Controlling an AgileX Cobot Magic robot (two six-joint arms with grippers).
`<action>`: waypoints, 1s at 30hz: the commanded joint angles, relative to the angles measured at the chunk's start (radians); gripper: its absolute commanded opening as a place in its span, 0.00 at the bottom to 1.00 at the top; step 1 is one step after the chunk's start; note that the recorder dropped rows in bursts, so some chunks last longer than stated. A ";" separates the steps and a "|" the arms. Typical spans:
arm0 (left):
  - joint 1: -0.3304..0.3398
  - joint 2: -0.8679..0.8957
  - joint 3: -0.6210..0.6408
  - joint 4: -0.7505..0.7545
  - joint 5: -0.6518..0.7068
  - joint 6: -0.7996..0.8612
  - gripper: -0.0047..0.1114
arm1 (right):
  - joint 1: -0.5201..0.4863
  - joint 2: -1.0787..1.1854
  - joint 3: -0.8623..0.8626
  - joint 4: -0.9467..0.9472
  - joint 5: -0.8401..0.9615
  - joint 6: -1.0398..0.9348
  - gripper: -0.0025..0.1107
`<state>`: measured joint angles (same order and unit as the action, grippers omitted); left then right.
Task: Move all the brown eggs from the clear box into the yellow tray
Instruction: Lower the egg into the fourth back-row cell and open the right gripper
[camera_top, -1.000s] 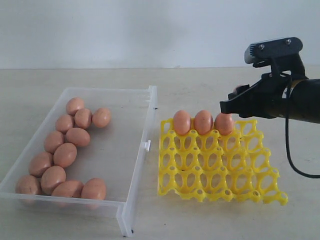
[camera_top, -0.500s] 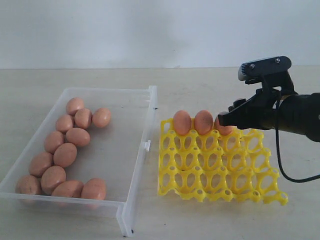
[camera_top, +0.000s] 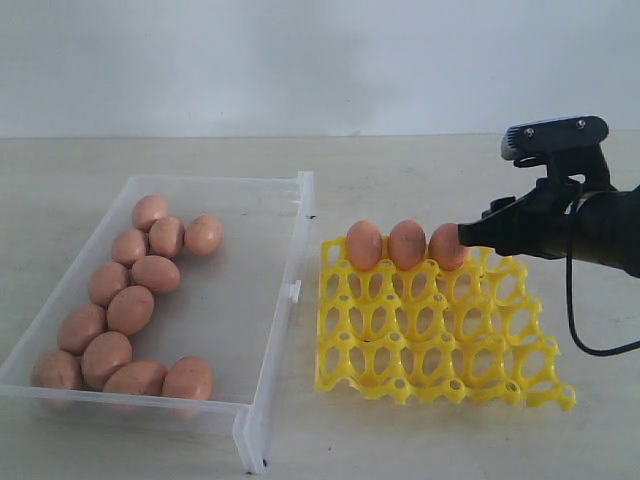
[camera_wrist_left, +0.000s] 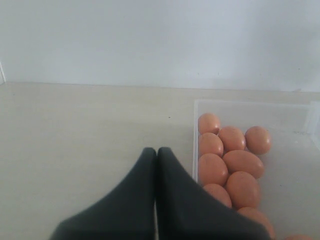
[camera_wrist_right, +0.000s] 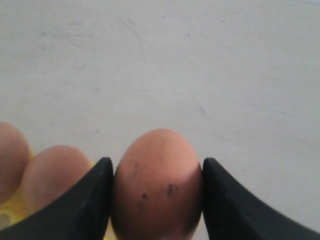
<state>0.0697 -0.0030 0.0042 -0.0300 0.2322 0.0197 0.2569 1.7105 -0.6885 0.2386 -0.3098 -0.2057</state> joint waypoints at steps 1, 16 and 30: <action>0.001 0.003 -0.004 -0.005 0.000 0.001 0.00 | -0.006 -0.001 0.001 -0.001 0.011 -0.002 0.04; 0.001 0.003 -0.004 -0.005 0.000 0.001 0.00 | 0.034 -0.001 0.001 -0.001 0.038 0.010 0.04; 0.001 0.003 -0.004 -0.005 0.000 0.001 0.00 | 0.032 0.048 0.001 -0.001 0.046 0.010 0.04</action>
<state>0.0697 -0.0030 0.0042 -0.0300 0.2322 0.0197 0.2892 1.7574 -0.6885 0.2402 -0.2519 -0.1972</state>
